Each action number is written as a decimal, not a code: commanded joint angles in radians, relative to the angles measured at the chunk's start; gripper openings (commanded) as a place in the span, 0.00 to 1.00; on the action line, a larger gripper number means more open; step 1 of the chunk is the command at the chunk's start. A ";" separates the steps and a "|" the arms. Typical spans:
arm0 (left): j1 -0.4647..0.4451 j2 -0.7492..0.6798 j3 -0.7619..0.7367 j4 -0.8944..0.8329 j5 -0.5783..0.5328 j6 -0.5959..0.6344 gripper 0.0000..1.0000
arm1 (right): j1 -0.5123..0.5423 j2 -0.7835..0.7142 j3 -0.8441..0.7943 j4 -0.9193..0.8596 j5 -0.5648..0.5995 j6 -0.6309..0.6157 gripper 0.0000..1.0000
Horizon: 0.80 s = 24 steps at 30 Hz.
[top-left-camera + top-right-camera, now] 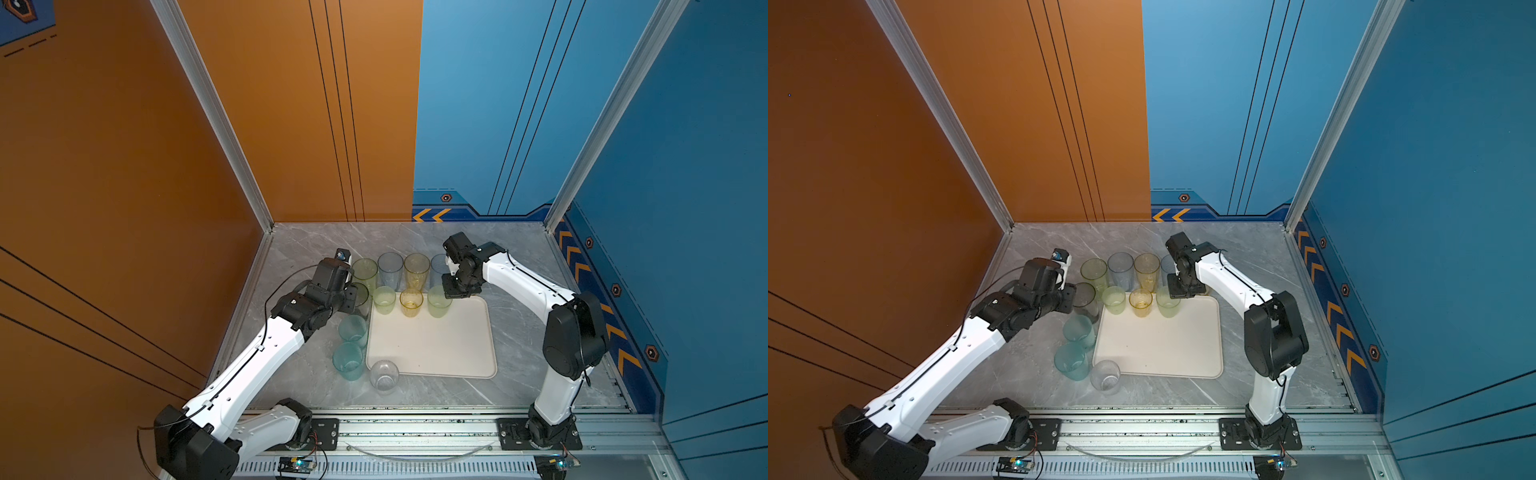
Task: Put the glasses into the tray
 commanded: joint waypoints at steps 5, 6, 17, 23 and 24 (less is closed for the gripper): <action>-0.005 0.003 0.022 -0.020 0.021 0.014 0.42 | -0.014 0.024 0.004 0.004 0.005 0.008 0.05; -0.005 0.003 0.023 -0.020 0.021 0.014 0.42 | -0.018 0.027 0.008 0.006 0.005 0.008 0.05; -0.005 0.008 0.025 -0.022 0.017 0.015 0.42 | -0.029 0.045 0.011 0.041 0.017 0.018 0.05; -0.005 0.021 0.030 -0.022 0.018 0.015 0.42 | -0.029 0.038 0.012 0.054 0.028 0.026 0.05; -0.005 0.023 0.031 -0.022 0.018 0.016 0.42 | -0.030 0.034 0.010 0.056 0.030 0.027 0.06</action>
